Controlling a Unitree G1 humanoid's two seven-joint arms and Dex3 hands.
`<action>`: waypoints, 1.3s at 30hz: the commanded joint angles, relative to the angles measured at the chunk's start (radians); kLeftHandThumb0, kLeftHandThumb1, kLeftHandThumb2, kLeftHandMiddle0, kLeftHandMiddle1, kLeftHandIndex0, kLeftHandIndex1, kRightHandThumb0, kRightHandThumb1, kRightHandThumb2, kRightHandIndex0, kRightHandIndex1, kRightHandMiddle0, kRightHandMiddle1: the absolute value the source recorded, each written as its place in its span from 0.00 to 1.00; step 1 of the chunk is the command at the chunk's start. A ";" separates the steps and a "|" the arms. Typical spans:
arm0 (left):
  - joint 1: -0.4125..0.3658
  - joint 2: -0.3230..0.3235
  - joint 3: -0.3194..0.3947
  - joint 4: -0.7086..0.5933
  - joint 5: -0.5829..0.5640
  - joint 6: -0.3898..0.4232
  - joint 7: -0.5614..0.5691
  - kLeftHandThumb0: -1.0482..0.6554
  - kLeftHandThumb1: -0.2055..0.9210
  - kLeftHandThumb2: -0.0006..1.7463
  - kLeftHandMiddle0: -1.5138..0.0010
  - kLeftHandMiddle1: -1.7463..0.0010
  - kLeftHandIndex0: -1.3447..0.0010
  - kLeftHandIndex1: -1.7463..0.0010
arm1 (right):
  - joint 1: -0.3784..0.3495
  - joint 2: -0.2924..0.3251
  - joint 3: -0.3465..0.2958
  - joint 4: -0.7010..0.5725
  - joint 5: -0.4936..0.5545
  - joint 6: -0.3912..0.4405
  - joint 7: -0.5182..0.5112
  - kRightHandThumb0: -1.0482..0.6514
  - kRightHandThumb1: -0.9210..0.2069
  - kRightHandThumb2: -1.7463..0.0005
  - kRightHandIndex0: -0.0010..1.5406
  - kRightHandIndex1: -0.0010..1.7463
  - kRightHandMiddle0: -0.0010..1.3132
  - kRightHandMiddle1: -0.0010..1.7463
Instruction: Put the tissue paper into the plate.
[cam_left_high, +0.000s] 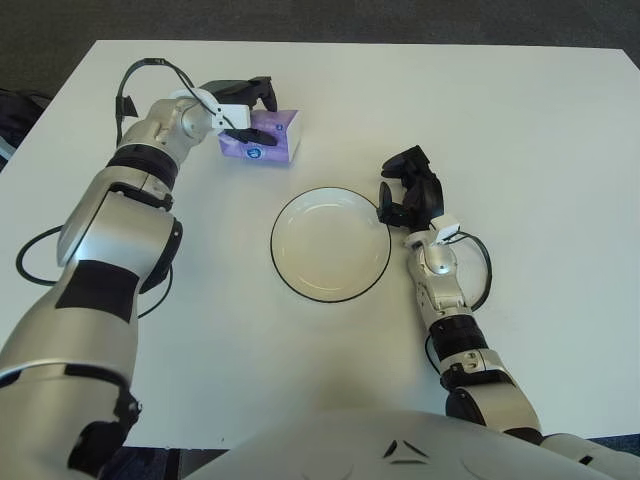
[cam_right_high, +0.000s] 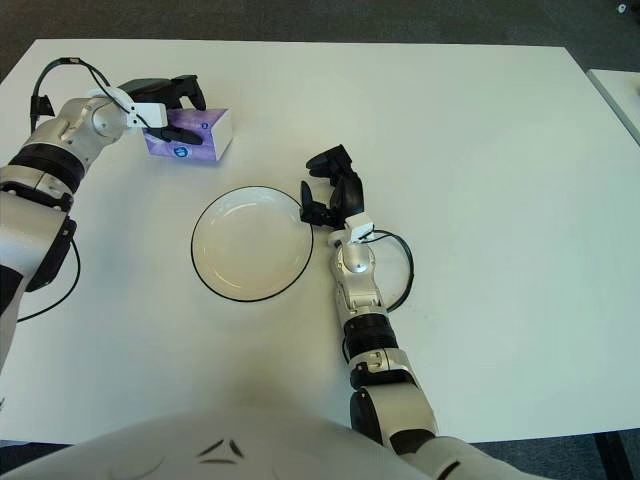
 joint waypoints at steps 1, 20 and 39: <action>0.049 0.023 0.003 -0.023 -0.015 -0.041 -0.079 0.24 0.98 0.12 0.66 0.44 0.86 0.21 | 0.105 0.010 -0.012 0.102 0.024 0.004 0.005 0.61 0.46 0.33 0.40 0.97 0.30 0.91; 0.035 0.070 -0.087 -0.090 0.108 -0.070 -0.074 0.22 1.00 0.14 0.66 0.49 0.83 0.28 | 0.088 0.010 -0.017 0.128 0.027 0.004 0.023 0.61 0.46 0.34 0.40 0.95 0.29 0.92; 0.018 0.113 -0.201 -0.110 0.300 -0.060 0.214 0.19 1.00 0.19 0.70 0.37 0.87 0.23 | 0.095 0.005 -0.019 0.127 0.025 0.003 0.027 0.61 0.47 0.33 0.40 0.97 0.30 0.92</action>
